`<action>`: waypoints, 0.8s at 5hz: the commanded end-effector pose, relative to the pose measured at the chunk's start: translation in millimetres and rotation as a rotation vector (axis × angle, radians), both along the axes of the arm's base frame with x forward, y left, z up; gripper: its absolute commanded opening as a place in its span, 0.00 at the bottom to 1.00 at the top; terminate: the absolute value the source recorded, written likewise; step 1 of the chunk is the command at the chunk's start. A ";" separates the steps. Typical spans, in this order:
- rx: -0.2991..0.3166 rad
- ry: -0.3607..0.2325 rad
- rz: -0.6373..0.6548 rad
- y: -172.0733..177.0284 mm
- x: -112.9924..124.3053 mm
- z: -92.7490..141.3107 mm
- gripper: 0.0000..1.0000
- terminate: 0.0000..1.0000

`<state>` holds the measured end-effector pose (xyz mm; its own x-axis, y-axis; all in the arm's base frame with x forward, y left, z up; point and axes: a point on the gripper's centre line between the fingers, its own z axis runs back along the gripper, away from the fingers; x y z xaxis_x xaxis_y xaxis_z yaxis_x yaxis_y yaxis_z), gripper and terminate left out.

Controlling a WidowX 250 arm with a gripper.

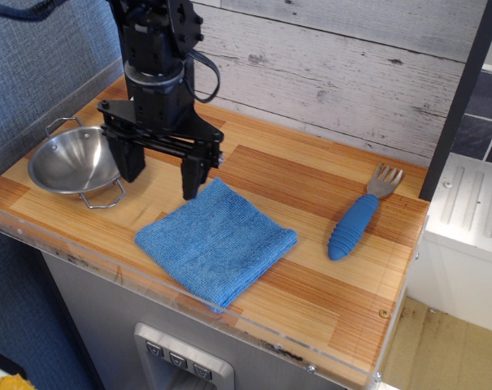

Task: PICK UP THE VESSE AND PUT ON THE BLUE TOWEL

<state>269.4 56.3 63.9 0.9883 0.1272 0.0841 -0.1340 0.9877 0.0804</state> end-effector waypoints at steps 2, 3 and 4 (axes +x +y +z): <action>0.068 -0.068 0.115 59.0 25.3 -10.3 1.00 0.00; 0.119 -0.043 0.121 69.6 30.8 -20.5 1.00 0.00; 0.154 -0.030 0.117 74.3 36.2 -31.8 1.00 0.00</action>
<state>299.8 127.4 16.4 0.9682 0.2320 0.0931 -0.2473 0.9432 0.2216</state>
